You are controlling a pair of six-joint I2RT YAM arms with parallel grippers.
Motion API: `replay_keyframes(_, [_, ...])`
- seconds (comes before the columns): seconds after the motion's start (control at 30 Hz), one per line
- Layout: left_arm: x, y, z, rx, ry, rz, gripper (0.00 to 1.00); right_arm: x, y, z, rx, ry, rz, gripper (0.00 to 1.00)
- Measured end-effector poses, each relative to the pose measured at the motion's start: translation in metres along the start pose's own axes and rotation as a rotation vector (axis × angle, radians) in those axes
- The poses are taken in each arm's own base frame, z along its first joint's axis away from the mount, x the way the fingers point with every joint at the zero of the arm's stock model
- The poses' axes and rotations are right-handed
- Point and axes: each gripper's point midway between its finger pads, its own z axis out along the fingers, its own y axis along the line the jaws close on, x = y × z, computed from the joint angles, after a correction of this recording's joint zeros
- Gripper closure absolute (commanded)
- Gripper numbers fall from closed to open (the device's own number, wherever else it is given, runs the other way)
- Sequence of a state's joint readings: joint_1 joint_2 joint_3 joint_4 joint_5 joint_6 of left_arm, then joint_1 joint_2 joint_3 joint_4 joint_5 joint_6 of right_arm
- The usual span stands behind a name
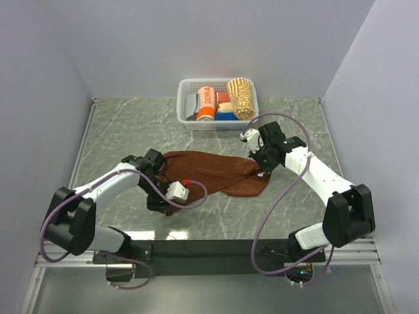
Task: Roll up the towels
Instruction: Flatten the towel
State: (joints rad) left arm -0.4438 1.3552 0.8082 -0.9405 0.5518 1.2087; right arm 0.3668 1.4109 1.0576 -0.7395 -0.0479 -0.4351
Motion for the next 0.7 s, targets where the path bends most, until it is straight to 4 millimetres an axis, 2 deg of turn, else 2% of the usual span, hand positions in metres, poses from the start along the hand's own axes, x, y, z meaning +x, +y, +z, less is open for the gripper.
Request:
replay_keyframes(0.1, [0.004, 0.005, 0.013, -0.001, 0.033, 0.037, 0.43, 0.002, -0.001, 0.000, -0.004, 0.007, 0.007, 1.00])
replay_keyframes(0.27, [0.012, 0.002, 0.029, 0.020, 0.083, 0.071, 0.46, 0.006, -0.002, 0.000, -0.008, 0.020, 0.015, 1.00])
replay_keyframes(0.33, [0.012, 0.004, 0.031, 0.013, 0.089, 0.081, 0.57, 0.007, -0.002, 0.000, -0.007, 0.023, 0.018, 1.00])
replay_keyframes(0.37, [0.011, 0.006, 0.032, 0.004, 0.088, 0.083, 0.76, 0.007, -0.002, 0.000, -0.007, 0.025, 0.020, 1.00])
replay_keyframes(0.4, [0.011, 0.008, 0.032, -0.002, 0.088, 0.072, 0.85, 0.008, -0.003, 0.000, -0.008, 0.027, 0.020, 1.00])
replay_keyframes(0.47, [0.011, 0.013, 0.032, -0.020, 0.085, 0.044, 0.99, 0.008, -0.003, 0.000, -0.007, 0.030, 0.023, 1.00])
replay_keyframes(0.5, [0.010, 0.015, 0.030, -0.025, 0.080, 0.016, 0.99, 0.009, -0.004, -0.001, -0.006, 0.031, 0.025, 1.00])
replay_keyframes(0.57, [0.011, 0.026, 0.019, -0.046, 0.049, -0.068, 0.99, 0.008, -0.008, -0.003, 0.002, 0.032, 0.032, 1.00])
replay_keyframes(0.63, [0.009, 0.047, -0.006, -0.101, 0.001, -0.172, 0.99, 0.006, -0.017, -0.008, 0.020, 0.024, 0.042, 1.00])
replay_keyframes(0.7, [0.004, 0.083, -0.048, -0.215, -0.080, -0.253, 0.99, 0.001, -0.031, -0.014, 0.048, 0.008, 0.051, 1.00])
